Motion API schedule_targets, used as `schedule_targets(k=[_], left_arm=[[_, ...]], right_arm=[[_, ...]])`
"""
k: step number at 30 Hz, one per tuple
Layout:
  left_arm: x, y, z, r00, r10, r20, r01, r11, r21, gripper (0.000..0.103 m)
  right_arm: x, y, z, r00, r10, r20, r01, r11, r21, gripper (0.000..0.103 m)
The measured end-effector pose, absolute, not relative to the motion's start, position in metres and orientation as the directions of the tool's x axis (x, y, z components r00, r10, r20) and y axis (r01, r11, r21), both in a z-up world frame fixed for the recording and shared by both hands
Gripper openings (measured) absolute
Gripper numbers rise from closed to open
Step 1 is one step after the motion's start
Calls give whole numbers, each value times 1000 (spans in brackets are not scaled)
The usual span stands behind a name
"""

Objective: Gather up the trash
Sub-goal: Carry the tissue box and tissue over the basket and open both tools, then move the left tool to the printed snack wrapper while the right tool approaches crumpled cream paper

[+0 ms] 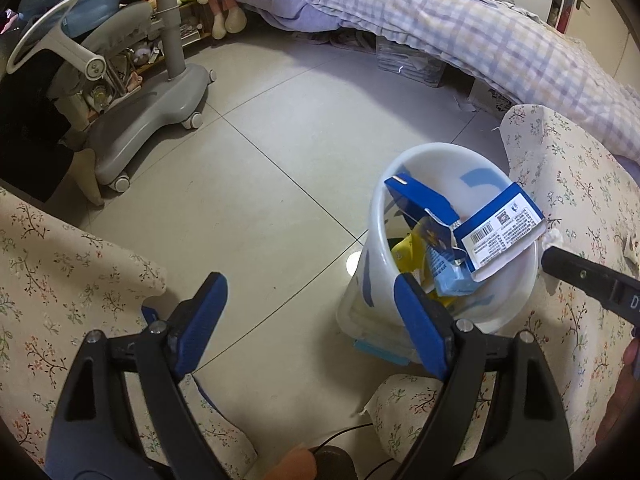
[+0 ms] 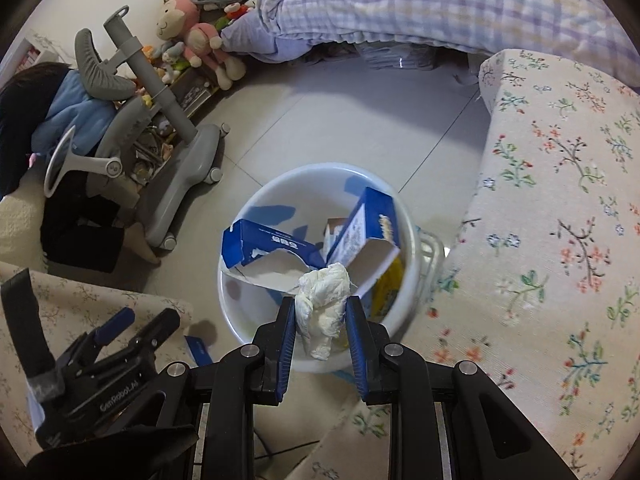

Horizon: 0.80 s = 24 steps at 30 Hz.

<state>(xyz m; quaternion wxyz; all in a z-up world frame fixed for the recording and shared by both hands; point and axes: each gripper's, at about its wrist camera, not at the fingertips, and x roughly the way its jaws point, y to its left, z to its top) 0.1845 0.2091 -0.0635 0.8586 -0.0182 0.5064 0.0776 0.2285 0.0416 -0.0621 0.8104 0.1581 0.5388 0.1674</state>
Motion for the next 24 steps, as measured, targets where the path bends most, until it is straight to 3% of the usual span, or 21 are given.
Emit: schedule_targets(k=[4, 6, 7, 8, 24], left_arm=[[183, 208, -63, 477, 112, -872, -150, 988, 44, 85], [183, 208, -64, 472, 107, -875, -144, 989, 44, 85], [183, 207, -65, 469, 105, -877, -140, 989, 43, 85], [183, 206, -65, 467, 102, -878, -138, 990, 42, 85], [174, 173, -54, 467, 13, -884, -58, 998, -16, 85]], right_arm=[[232, 48, -64, 362, 469, -806, -97, 879, 468, 31], [233, 49, -64, 356, 480, -802, -81, 871, 485, 44], [233, 48, -64, 358, 475, -804, -69, 872, 484, 59], [232, 45, -61, 370, 465, -804, -56, 876, 480, 65], [177, -49, -32, 456, 292, -841, 50, 935, 351, 66]])
